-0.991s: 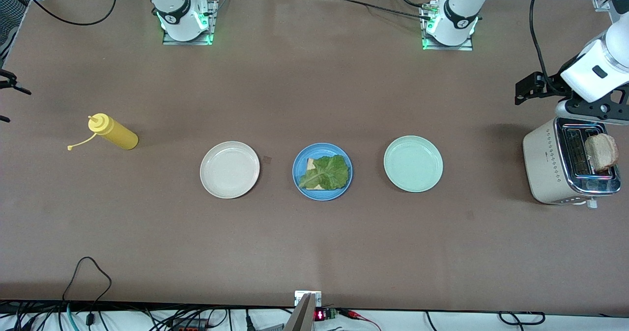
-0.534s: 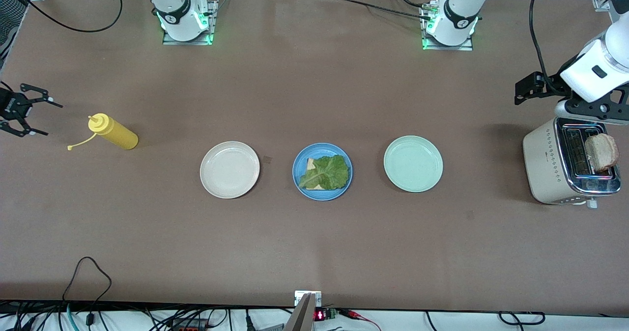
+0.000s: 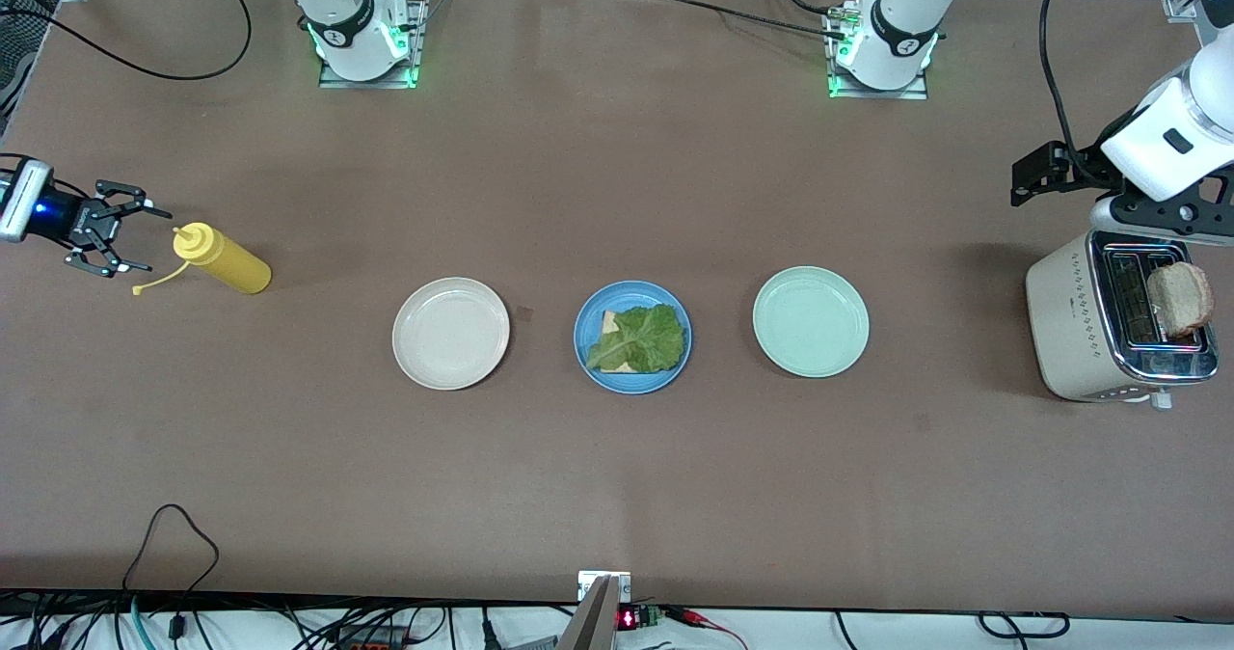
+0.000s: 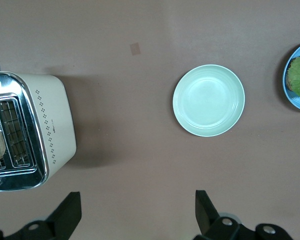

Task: Make sandwich in blue plate with both arms
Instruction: 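Grasp the yellow squeeze bottle with the right gripper and lift it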

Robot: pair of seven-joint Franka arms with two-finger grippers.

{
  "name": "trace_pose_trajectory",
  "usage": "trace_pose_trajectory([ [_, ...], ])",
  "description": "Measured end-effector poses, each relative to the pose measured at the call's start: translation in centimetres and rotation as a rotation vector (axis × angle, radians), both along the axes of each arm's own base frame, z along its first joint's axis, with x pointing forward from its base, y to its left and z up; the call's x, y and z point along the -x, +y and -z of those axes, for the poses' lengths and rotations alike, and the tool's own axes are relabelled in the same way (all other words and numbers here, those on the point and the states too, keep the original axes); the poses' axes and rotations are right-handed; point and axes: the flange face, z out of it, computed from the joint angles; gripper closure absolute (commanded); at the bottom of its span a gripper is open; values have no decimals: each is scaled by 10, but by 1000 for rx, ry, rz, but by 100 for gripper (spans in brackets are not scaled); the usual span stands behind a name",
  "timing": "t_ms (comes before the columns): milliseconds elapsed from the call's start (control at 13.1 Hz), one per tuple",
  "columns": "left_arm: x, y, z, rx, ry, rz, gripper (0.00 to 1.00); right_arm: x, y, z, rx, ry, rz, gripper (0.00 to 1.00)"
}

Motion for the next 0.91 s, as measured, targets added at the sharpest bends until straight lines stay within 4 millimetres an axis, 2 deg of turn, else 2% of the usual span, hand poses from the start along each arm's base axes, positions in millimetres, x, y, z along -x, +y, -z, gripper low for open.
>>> trace_pose_trajectory([
  [305,0,-5,0,0,1,10,0,5,11,49,-100,-23,-20,0],
  [686,3,-6,1,-1,21,11,0,3,12,60,-121,-54,-20,0],
  [915,3,-11,0,-1,18,20,0,0,24,74,-151,-66,-33,0],
])
